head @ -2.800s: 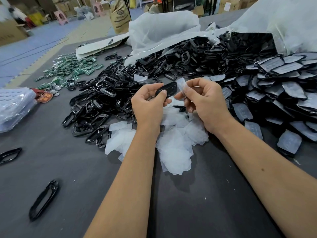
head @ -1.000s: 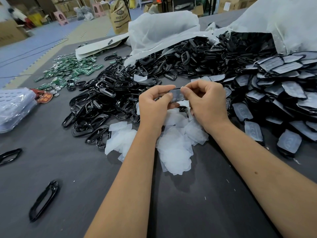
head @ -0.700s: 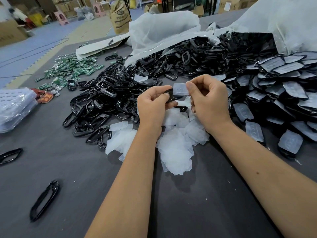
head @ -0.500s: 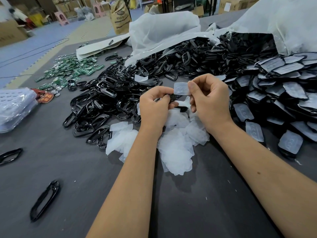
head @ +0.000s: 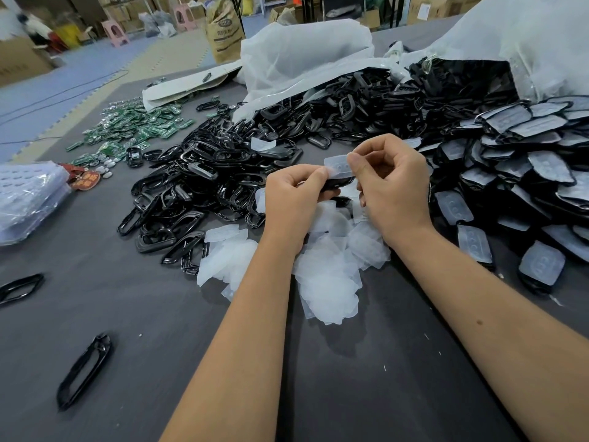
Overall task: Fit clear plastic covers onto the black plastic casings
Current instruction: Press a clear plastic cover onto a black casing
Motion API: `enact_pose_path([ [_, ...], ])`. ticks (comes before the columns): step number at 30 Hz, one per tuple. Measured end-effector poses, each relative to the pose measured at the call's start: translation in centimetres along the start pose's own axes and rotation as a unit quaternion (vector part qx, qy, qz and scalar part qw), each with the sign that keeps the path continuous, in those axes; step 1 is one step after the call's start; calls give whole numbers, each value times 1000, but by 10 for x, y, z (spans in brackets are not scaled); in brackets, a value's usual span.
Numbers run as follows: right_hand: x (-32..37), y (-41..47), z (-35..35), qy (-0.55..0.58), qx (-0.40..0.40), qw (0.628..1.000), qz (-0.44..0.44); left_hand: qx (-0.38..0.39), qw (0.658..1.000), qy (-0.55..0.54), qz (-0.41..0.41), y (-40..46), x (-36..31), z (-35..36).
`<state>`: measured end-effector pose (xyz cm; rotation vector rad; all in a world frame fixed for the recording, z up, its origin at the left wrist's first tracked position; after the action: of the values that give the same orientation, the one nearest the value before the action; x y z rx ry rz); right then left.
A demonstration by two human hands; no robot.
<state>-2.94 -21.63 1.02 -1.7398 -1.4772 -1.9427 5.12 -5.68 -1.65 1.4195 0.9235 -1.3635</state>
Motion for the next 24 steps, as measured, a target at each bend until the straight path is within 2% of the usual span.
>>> enact_pose_path([
  [4,24,-3,0,-117,-11,989,-88,-14,999,36,3,3,3,-2],
  [7,31,-6,12,-145,32,981,-122,-17,998,56,10,4,4,-4],
  [10,30,-7,20,-144,69,979,-126,-7,998,65,15,4,3,-3],
  [24,25,-6,27,-145,93,978,-119,8,1000,13,-14,2,6,1],
])
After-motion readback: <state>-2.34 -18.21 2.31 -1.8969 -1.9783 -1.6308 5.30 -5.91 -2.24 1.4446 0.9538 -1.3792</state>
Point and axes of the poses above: each hand's wrist, its own y-axis towards the middle knuckle, its own z-axis out of the palm, x = y × z, the point moved 10 cm from there along y, towards the middle knuckle, and after that the axes turned 5 degrees about -z, right-handed, at the moved point
